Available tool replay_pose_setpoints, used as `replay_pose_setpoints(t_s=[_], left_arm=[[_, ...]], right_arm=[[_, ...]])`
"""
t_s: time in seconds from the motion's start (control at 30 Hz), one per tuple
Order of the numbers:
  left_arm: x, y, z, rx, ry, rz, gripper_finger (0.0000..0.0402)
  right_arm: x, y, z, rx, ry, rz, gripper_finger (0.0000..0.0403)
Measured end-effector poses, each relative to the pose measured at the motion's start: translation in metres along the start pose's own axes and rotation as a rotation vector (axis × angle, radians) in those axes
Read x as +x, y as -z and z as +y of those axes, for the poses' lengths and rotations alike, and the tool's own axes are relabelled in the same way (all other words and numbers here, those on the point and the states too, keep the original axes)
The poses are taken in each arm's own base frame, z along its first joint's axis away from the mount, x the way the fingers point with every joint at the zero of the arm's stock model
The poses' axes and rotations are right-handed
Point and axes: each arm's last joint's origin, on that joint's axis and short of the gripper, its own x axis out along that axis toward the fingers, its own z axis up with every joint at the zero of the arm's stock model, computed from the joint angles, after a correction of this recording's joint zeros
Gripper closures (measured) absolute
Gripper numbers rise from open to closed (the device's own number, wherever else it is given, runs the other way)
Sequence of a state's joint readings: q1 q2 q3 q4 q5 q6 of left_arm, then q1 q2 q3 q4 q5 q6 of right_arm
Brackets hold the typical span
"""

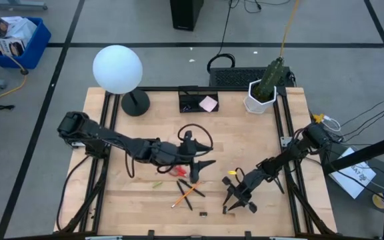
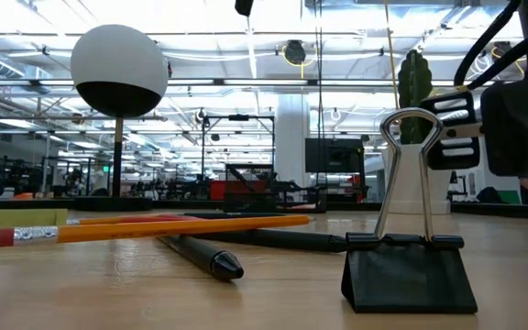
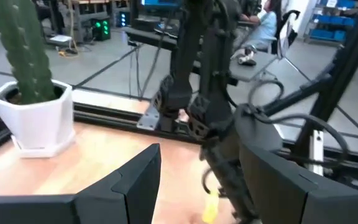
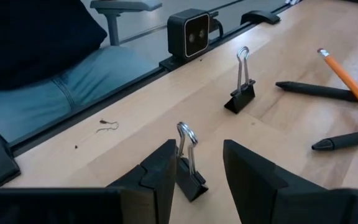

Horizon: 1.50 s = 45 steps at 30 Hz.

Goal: Pick and place office supplies into organizer
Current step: Put the binder clip into the desk organizer

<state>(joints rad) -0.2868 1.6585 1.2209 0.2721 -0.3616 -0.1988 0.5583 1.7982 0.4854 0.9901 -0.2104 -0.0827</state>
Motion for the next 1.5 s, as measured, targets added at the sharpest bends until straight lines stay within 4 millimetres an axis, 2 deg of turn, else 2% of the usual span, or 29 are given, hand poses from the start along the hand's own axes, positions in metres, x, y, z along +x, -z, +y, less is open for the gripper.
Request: replay_pose_setpoints(t_s=[0.23, 0.4, 0.57, 0.73, 0.93, 1.07, 1.23, 1.5], left_arm=[[-0.005, 0.004, -0.014, 0.027, 0.032, 0.012, 0.0174], [-0.006, 0.004, -0.015, 0.031, 0.036, 0.011, 0.0174], [-0.006, 0.004, -0.015, 0.03, 0.033, 0.01, 0.0174], [-0.006, 0.003, -0.015, 0.028, 0.034, 0.005, 0.0174], [-0.006, 0.004, -0.014, 0.042, 0.032, 0.012, 0.0174], [-0.006, 0.006, -0.014, 0.064, 0.028, 0.038, 0.0174], [-0.007, 0.01, -0.013, 0.069, 0.015, 0.084, 0.0174], [-0.036, 0.002, -0.013, 0.067, -0.196, 0.132, 0.0174]], right_arm=[[0.003, -0.006, 0.001, 0.027, -0.006, -0.023, 0.0277], [0.015, -0.007, 0.006, 0.038, -0.027, 0.001, 0.0277], [0.016, -0.004, 0.006, 0.054, -0.028, 0.029, 0.0283], [0.016, -0.003, 0.006, 0.055, -0.031, 0.037, 0.031], [0.016, -0.002, 0.005, 0.056, -0.028, 0.039, 0.0366], [0.015, -0.002, 0.0, 0.074, -0.011, 0.038, 0.0396], [0.013, -0.002, -0.008, 0.131, 0.04, 0.035, 0.0388], [0.0, -0.017, -0.03, 0.149, 0.186, -0.022, 0.0396]])
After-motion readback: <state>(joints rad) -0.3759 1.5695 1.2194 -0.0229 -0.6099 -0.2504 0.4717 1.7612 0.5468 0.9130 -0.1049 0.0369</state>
